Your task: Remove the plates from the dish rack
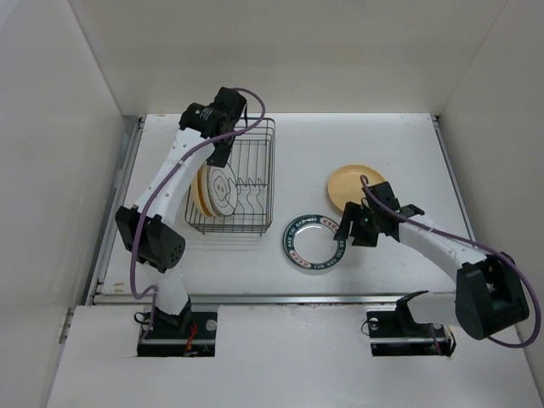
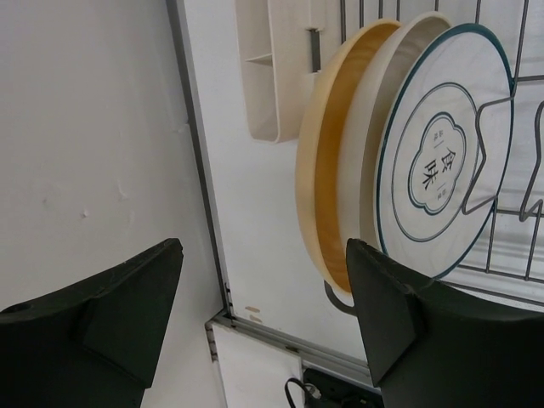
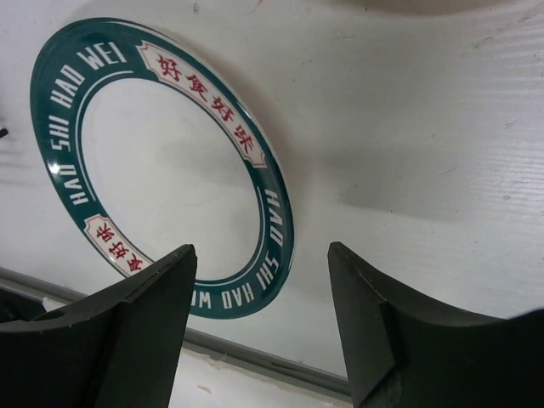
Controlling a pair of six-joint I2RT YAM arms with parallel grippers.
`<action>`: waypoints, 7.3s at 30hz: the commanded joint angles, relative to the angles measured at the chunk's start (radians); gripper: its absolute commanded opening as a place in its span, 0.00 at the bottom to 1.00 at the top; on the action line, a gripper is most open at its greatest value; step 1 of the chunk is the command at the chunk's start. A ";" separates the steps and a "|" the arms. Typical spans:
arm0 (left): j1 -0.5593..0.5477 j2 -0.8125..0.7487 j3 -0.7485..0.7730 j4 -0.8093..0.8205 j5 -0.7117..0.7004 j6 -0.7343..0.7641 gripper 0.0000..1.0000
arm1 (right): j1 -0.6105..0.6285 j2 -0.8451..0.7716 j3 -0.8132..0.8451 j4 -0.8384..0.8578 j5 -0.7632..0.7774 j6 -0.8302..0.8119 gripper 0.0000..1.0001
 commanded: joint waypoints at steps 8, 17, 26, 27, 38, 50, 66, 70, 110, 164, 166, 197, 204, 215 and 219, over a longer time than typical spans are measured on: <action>0.084 0.006 0.016 -0.057 0.113 -0.010 0.60 | 0.047 0.037 0.057 0.042 0.026 0.022 0.69; 0.125 0.059 0.034 -0.068 0.240 -0.021 0.54 | 0.056 0.037 0.046 0.042 0.045 0.022 0.69; 0.135 0.079 0.004 -0.053 0.259 -0.021 0.44 | 0.056 0.017 0.037 0.042 0.054 0.022 0.69; 0.135 0.100 0.004 -0.053 0.239 -0.021 0.36 | 0.056 0.017 0.037 0.042 0.054 0.022 0.69; 0.155 0.144 0.103 -0.098 0.229 -0.048 0.00 | 0.056 0.008 0.037 0.042 0.054 0.022 0.69; 0.087 0.076 0.330 -0.135 0.039 0.002 0.00 | 0.066 0.017 0.152 0.002 0.085 0.012 0.69; 0.087 -0.047 -0.032 0.084 0.141 -0.048 0.00 | 0.066 0.017 0.193 -0.009 0.124 0.003 0.69; 0.063 -0.057 -0.055 0.101 0.035 -0.061 0.00 | 0.066 0.008 0.175 -0.009 0.143 0.003 0.69; -0.043 -0.030 0.091 0.702 -0.456 0.397 0.00 | 0.075 0.129 0.431 0.327 -0.096 0.005 0.68; 0.006 0.047 0.099 0.059 0.114 0.108 0.97 | -0.336 0.214 0.298 0.265 0.146 0.078 0.00; 0.006 0.047 0.088 0.070 0.104 0.096 0.96 | -0.336 0.214 0.287 0.245 0.184 0.089 0.00; -0.034 0.029 -0.015 0.058 0.150 0.096 0.62 | -0.345 0.185 0.227 0.163 0.327 0.063 0.67; -0.034 0.038 -0.070 0.078 0.036 0.076 0.50 | -0.345 0.122 0.186 0.163 0.327 0.063 0.67; -0.043 0.059 -0.085 0.087 -0.064 0.062 0.38 | -0.345 0.079 0.167 0.172 0.327 0.045 0.67; -0.043 0.094 -0.108 0.066 -0.050 0.062 0.36 | -0.345 0.079 0.167 0.172 0.327 0.045 0.67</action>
